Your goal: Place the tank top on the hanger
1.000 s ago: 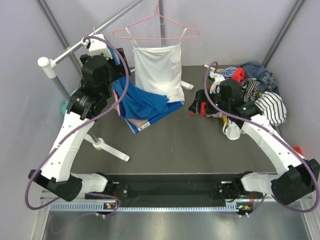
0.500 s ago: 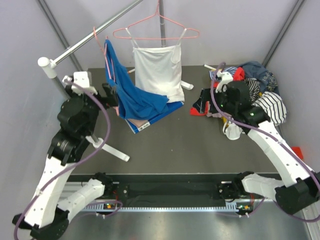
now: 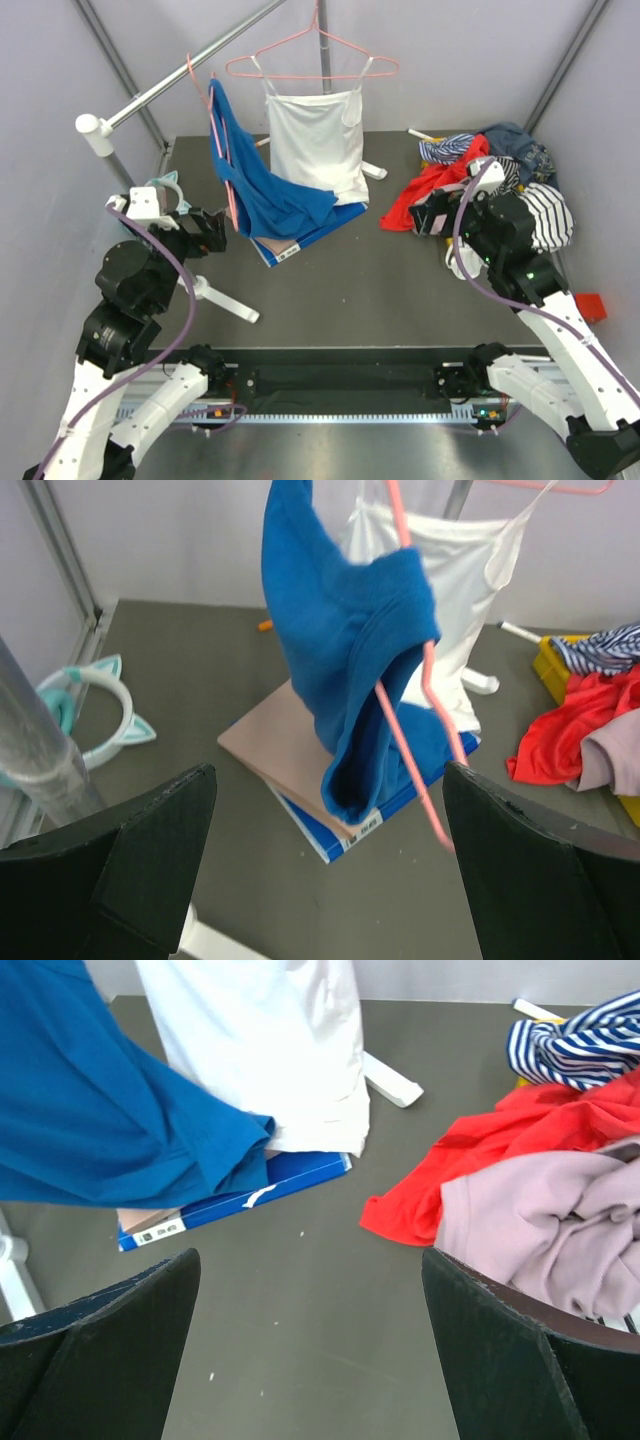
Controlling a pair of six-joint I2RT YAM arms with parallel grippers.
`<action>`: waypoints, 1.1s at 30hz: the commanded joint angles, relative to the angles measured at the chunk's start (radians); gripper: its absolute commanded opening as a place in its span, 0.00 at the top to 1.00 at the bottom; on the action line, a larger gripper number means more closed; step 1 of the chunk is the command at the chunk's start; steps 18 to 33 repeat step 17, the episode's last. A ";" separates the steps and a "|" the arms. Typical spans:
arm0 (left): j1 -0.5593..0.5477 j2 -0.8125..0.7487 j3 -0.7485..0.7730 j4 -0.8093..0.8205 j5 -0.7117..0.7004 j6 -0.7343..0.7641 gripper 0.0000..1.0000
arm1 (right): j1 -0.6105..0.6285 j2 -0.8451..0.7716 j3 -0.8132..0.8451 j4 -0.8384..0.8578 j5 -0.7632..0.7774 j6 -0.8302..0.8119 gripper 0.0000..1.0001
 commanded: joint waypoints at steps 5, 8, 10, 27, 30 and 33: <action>0.002 -0.027 -0.018 -0.117 -0.050 -0.082 0.01 | -0.011 -0.110 -0.097 0.080 0.078 0.005 0.09; 0.004 -0.024 -0.010 -0.131 -0.051 -0.067 0.01 | -0.011 -0.120 -0.110 0.082 0.084 0.008 0.09; 0.002 -0.024 -0.006 -0.139 -0.044 -0.056 0.01 | -0.013 -0.122 -0.117 0.086 0.092 0.009 0.09; 0.004 -0.012 -0.003 -0.125 0.004 -0.023 0.01 | -0.011 -0.125 -0.130 0.108 0.103 0.016 0.09; 0.004 -0.012 -0.003 -0.125 0.004 -0.023 0.01 | -0.011 -0.125 -0.130 0.108 0.103 0.016 0.09; 0.004 -0.012 -0.003 -0.125 0.004 -0.023 0.01 | -0.011 -0.125 -0.130 0.108 0.103 0.016 0.09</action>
